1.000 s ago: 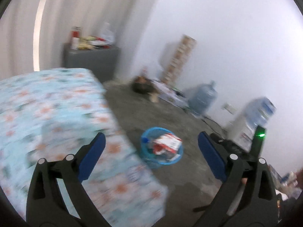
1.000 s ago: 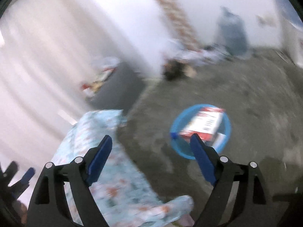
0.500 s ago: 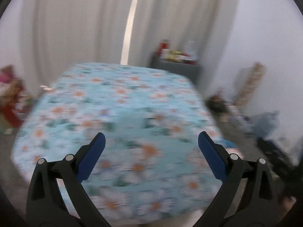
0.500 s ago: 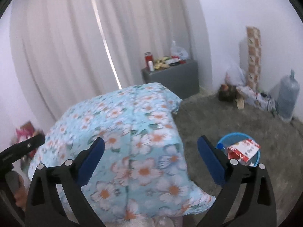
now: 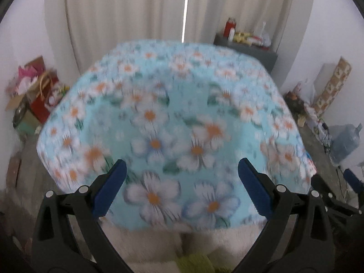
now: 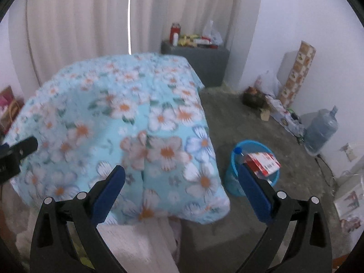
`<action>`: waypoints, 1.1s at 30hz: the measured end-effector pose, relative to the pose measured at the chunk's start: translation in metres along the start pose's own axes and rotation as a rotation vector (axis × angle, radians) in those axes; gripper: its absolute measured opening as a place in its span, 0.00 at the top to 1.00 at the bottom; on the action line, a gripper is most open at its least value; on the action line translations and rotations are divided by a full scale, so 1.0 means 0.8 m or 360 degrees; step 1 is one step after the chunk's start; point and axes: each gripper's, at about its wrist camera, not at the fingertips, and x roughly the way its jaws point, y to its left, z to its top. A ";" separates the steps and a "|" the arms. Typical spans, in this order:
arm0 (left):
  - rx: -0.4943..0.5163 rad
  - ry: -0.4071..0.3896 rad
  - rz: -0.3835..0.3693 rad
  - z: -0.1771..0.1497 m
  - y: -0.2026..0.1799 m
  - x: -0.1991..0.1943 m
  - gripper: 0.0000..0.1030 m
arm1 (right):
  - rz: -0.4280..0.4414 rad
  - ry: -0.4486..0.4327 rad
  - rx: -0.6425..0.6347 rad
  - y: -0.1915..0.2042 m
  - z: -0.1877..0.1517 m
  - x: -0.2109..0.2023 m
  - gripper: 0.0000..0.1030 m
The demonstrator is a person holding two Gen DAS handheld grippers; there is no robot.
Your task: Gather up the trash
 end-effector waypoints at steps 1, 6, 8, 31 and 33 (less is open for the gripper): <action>0.0017 0.0032 0.0011 -0.006 -0.005 0.005 0.09 | -0.0011 0.0029 0.0005 -0.002 -0.002 0.003 0.06; 0.0117 0.0141 0.0047 -0.021 -0.025 0.020 0.09 | -0.0067 0.0070 0.0032 -0.019 -0.007 0.008 0.06; 0.0110 0.0123 0.0071 -0.019 -0.027 0.018 0.09 | -0.0087 0.0082 0.0042 -0.027 -0.008 0.009 0.06; 0.0145 0.0088 0.0081 -0.013 -0.057 0.005 0.09 | -0.0128 0.0108 0.0100 -0.058 -0.018 0.009 0.06; 0.0157 0.0085 0.0076 -0.014 -0.060 0.003 0.09 | -0.0129 0.0107 0.0106 -0.060 -0.017 0.008 0.06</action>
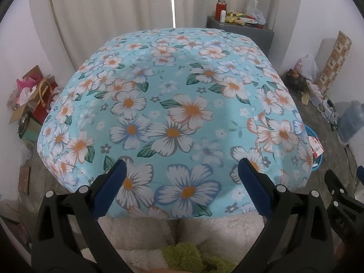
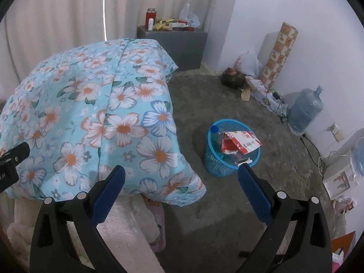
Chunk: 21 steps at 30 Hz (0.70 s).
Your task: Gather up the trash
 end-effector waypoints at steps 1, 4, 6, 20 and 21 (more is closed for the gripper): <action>0.0005 -0.0004 -0.0003 0.000 -0.001 -0.001 0.09 | -0.0001 -0.0001 -0.0001 0.000 0.000 0.000 0.06; 0.0025 -0.0014 -0.0009 -0.001 -0.004 -0.005 0.09 | -0.0003 -0.0003 0.0001 0.000 0.000 -0.001 0.06; 0.0033 -0.0014 -0.0014 -0.002 -0.005 -0.005 0.09 | -0.0007 -0.0012 0.0006 -0.002 0.001 -0.003 0.06; 0.0041 -0.0019 -0.0084 0.002 -0.017 -0.014 0.09 | -0.0052 -0.0020 0.0063 -0.009 0.003 -0.012 0.06; 0.0045 -0.0019 -0.0086 0.002 -0.018 -0.014 0.09 | -0.0053 -0.0020 0.0066 -0.010 0.002 -0.012 0.06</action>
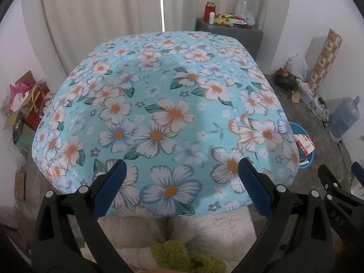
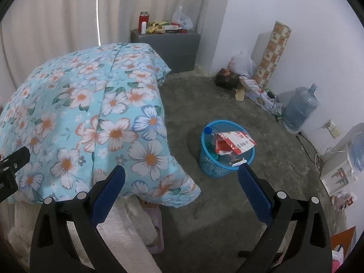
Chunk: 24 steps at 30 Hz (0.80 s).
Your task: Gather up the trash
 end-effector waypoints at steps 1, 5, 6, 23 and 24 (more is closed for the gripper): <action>0.0003 0.0001 -0.0001 0.000 -0.001 0.000 0.09 | -0.0003 -0.0001 0.0005 -0.001 0.000 0.000 0.06; 0.0005 0.0003 0.0002 0.000 -0.002 -0.001 0.09 | -0.0006 -0.0005 0.0014 -0.003 0.001 -0.001 0.06; 0.0002 0.0001 0.0004 0.000 -0.002 -0.001 0.09 | -0.0007 -0.0007 0.0015 -0.003 0.000 -0.003 0.06; 0.0005 0.0001 0.0003 0.001 0.001 0.000 0.09 | -0.0007 -0.0009 0.0016 -0.004 0.000 -0.003 0.06; 0.0005 0.0003 0.0004 0.001 0.001 0.000 0.09 | -0.0008 -0.0008 0.0016 -0.004 0.000 -0.003 0.06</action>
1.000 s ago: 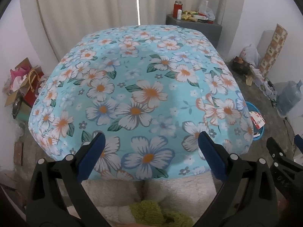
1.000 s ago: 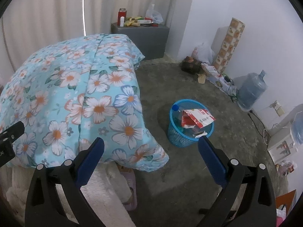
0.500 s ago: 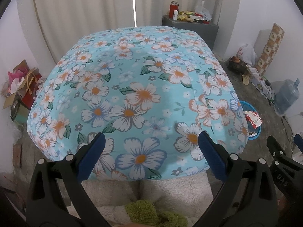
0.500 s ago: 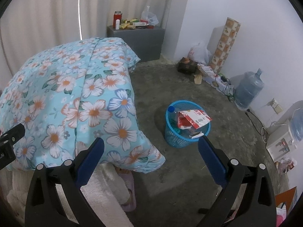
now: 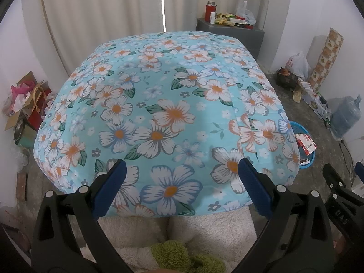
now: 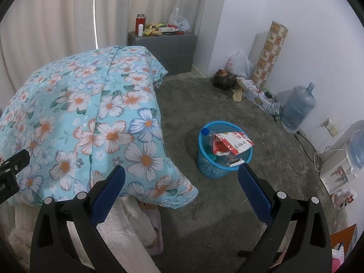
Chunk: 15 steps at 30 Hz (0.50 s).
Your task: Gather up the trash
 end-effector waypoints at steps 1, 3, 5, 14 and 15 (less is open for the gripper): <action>-0.0001 0.0002 -0.0001 0.000 0.000 0.000 0.09 | 0.0000 0.0000 -0.0001 0.000 0.000 0.000 0.06; -0.0005 0.0002 0.0001 0.000 0.003 -0.001 0.09 | 0.0001 -0.0002 0.0001 0.000 0.000 -0.001 0.06; -0.0002 0.0002 0.0000 0.000 0.003 0.000 0.09 | 0.0002 -0.0001 0.0002 0.001 0.000 -0.001 0.06; 0.0000 -0.0002 0.0000 0.000 0.003 -0.001 0.09 | 0.0002 -0.0006 0.0005 0.000 0.000 -0.002 0.06; 0.0000 -0.0002 0.0000 0.001 0.003 -0.001 0.09 | 0.0002 -0.0005 0.0005 0.000 0.001 -0.002 0.06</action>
